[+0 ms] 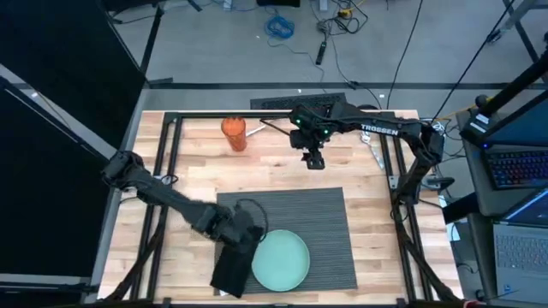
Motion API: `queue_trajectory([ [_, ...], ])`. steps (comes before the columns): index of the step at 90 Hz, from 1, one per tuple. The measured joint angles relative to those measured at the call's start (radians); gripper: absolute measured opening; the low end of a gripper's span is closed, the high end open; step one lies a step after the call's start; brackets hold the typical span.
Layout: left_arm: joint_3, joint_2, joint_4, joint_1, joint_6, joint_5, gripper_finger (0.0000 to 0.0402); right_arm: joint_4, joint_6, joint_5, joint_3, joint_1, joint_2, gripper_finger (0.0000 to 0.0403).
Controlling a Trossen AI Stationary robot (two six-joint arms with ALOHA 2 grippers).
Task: Set table place
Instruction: Put the black table napkin on the gray table mat
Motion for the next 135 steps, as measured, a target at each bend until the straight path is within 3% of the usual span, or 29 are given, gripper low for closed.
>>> queue_trajectory([
  [37, -0.131, 0.000, -0.002, 0.169, 0.187, 0.124, 0.0155, -0.067, 0.061, -0.001, 0.000, 0.000, 0.000, 0.0203],
  [61, -0.211, 0.000, 0.025, 0.186, 0.202, 0.046, 0.0155, -0.067, 0.073, -0.001, 0.000, 0.000, 0.000, 0.0203],
  [89, -0.201, 0.005, 0.050, 0.160, 0.334, 0.030, 0.0155, -0.057, 0.092, 0.000, 0.000, -0.002, 0.000, 0.0203],
  [135, -0.234, 0.041, 0.101, 0.192, 0.364, -0.015, 0.0155, -0.052, 0.126, -0.001, 0.000, -0.003, 0.000, 0.0203],
])
